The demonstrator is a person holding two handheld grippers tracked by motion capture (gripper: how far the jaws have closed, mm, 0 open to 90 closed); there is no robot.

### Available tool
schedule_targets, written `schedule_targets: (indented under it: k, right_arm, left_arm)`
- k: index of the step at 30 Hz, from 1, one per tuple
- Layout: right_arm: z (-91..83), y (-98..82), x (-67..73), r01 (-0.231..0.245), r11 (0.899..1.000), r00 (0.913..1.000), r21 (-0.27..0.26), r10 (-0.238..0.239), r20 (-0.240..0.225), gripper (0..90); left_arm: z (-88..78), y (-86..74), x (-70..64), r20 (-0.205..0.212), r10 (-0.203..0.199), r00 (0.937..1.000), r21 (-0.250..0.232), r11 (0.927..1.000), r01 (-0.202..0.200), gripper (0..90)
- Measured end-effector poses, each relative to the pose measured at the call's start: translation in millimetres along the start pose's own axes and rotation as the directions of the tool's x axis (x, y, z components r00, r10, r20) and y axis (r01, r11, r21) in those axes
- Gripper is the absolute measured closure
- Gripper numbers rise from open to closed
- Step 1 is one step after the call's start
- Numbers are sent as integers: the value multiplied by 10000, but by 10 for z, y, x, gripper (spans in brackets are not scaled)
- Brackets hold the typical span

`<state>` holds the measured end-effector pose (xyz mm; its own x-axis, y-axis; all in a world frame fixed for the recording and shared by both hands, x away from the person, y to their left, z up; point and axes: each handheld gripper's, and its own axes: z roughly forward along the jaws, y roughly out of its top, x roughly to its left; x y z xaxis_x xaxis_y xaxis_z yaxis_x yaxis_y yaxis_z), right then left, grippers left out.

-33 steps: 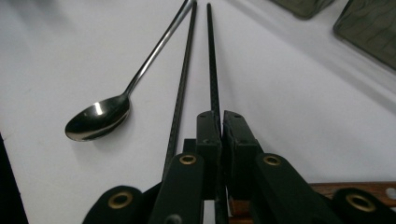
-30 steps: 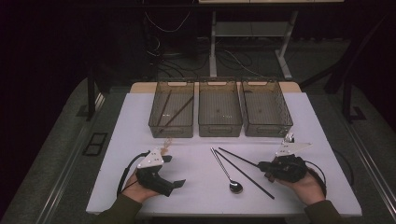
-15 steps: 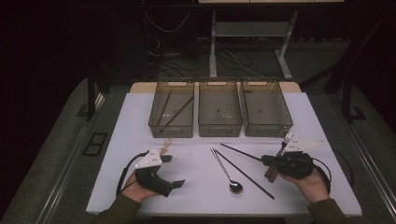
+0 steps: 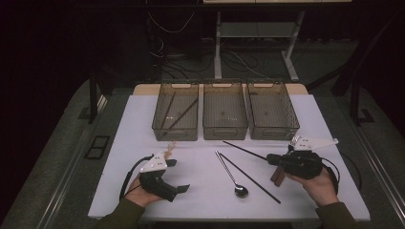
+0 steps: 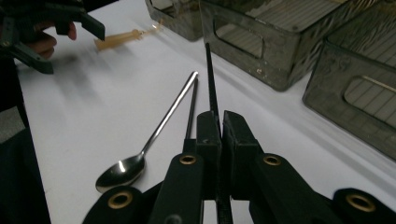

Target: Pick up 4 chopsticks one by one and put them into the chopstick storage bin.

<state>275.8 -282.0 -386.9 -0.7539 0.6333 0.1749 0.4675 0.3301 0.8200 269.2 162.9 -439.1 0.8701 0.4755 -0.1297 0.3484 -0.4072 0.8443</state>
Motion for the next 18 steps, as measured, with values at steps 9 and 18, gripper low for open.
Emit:
schedule_targets:
  k: [9, 18]
  right_arm:
    - [41, 115, 20, 17, 9999, 10000, -167, -18, -49, 858]
    - [128, 268, 5, -54, 9993, 10000, -379, 54, -20, 858]
  left_arm:
    - [0, 4, 4, 26, -80, 10000, 17, 10000, 80, 0]
    - [18, -2, 4, -62, -365, 9993, -79, 9993, 365, 0]
